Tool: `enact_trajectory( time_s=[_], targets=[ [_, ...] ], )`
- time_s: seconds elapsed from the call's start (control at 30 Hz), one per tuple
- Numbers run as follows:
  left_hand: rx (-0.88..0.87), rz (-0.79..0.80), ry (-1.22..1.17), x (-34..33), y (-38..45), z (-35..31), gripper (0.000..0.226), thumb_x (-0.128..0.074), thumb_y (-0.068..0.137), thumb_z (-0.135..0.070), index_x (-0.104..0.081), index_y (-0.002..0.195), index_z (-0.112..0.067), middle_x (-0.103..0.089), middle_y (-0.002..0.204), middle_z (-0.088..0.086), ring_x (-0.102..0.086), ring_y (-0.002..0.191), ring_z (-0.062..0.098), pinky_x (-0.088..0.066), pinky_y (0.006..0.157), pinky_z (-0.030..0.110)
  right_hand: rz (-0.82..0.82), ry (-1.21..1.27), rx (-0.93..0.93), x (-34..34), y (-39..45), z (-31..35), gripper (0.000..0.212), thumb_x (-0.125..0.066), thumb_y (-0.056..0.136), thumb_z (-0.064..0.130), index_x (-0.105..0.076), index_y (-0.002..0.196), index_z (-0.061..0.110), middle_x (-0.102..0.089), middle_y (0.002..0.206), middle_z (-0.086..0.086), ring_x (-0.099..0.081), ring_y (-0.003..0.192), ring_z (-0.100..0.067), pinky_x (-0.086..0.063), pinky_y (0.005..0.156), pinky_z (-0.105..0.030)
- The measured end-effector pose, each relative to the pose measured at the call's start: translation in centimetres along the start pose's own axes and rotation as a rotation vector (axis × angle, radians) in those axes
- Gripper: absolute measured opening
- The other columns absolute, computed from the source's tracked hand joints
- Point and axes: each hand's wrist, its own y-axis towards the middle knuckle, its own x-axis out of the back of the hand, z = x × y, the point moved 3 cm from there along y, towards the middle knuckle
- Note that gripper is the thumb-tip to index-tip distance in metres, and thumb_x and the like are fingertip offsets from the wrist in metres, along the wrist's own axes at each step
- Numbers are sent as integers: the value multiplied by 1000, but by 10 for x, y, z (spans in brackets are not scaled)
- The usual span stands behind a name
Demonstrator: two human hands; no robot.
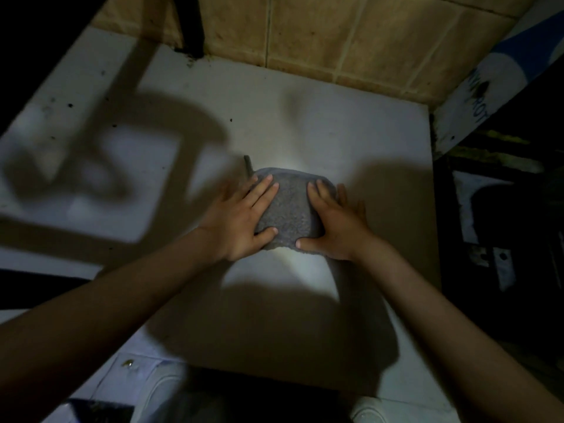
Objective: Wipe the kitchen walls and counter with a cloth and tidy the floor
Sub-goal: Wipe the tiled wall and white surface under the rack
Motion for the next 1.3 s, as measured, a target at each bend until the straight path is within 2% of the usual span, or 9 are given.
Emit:
enact_trajectory(
  time_s=[0.17,0.33,0.53,0.73,0.97,1.17,1.3],
  targets=[
    [52,38,-48,0,-14,11,92,-6,71,-68,3,150,-21,4,159,-3,-1,146,18,-7,113,50,28,-3,47,-4,4,12,107,-61,77,58,12,149,28,19,157,9,20,143,-30,3,110,-60],
    [28,46,-57,1,-18,21,90,-7,73,-68,4,150,-22,5,159,-3,0,146,19,-3,113,48,0,-14,59,-2,4,7,98,-57,81,58,9,149,33,15,157,11,19,143,-30,6,110,-60],
    [-4,32,-27,5,-14,34,91,-8,74,-67,-1,151,-18,1,159,1,-4,146,22,-6,115,43,7,-80,91,4,18,14,101,-57,79,62,9,149,31,15,158,9,18,143,-30,4,110,-60],
    [9,65,-2,13,-8,42,83,-16,83,-59,4,150,-14,6,159,4,7,145,17,3,116,38,-1,-116,117,11,32,24,105,-57,76,66,9,150,30,14,158,9,18,144,-28,7,111,-58],
    [-30,78,-23,13,1,29,83,-17,83,-61,5,150,-19,10,158,2,7,145,21,1,115,46,-34,-120,122,8,28,11,109,-58,73,67,10,149,31,14,158,8,17,143,-30,4,111,-58],
    [-47,19,-9,12,11,43,88,-9,78,-66,-5,151,-17,-1,159,3,-1,145,21,-7,113,52,-13,-103,127,10,42,15,110,-59,73,67,12,148,33,16,157,7,19,143,-30,4,110,-59],
    [-15,-4,10,15,18,55,82,-20,84,-64,-4,151,-17,-1,159,2,-2,146,19,-6,113,52,-12,-118,139,18,59,23,111,-59,72,69,13,148,32,16,158,7,19,143,-29,7,111,-58]
  ],
)
